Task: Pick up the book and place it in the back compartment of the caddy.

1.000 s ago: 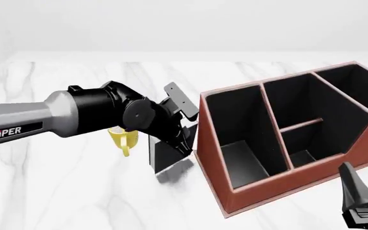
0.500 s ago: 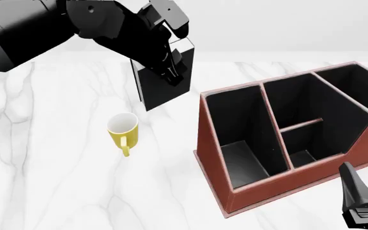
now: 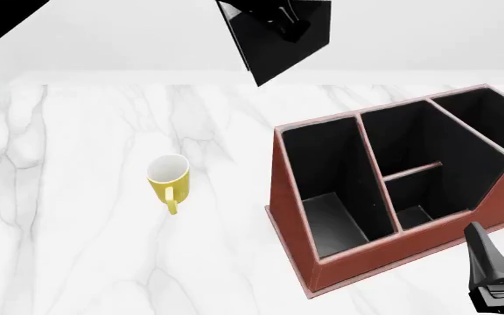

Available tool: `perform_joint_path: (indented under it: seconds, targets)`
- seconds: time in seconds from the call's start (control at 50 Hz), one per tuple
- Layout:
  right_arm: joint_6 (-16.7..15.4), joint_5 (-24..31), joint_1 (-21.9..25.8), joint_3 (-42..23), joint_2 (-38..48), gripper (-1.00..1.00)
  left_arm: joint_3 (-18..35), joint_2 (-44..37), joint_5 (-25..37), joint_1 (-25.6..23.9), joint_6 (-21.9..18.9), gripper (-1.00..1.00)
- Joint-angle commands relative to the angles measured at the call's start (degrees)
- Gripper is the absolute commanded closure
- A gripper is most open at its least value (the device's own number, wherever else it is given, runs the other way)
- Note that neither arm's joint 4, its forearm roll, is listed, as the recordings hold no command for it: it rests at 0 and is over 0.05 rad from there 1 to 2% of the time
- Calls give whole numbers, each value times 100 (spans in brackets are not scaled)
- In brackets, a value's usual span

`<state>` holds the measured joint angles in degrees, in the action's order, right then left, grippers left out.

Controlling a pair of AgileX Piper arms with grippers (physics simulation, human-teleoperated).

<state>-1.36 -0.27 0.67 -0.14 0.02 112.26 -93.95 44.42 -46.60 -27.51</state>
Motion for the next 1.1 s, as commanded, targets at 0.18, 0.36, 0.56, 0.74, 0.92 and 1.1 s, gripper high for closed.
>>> perform_joint_path:
  seconds: [0.18, 0.36, 0.56, 0.74, 0.92, 1.1]
  targets:
    - [-27, -2, 7, 6, 0, -100, 719, -872, -967, -938, 405, 100]
    - [-30, 23, -26, 9, 2, -100, 1027, -1548, -1317, -1450, 668, 100]
    - [-57, 28, -23, 11, 7, -100, 973, -1981, -1775, -1563, 860, 100]
    - [-35, 38, -16, 12, 19, -100, 845, -2207, -2016, -1686, 1037, 100]
    - [-26, 33, -15, 12, 39, -100, 1023, -2583, -1962, -1783, 1101, 100]
    - [6, 16, -23, 12, 76, -100, 797, -2687, -2147, -1926, 1263, 100]
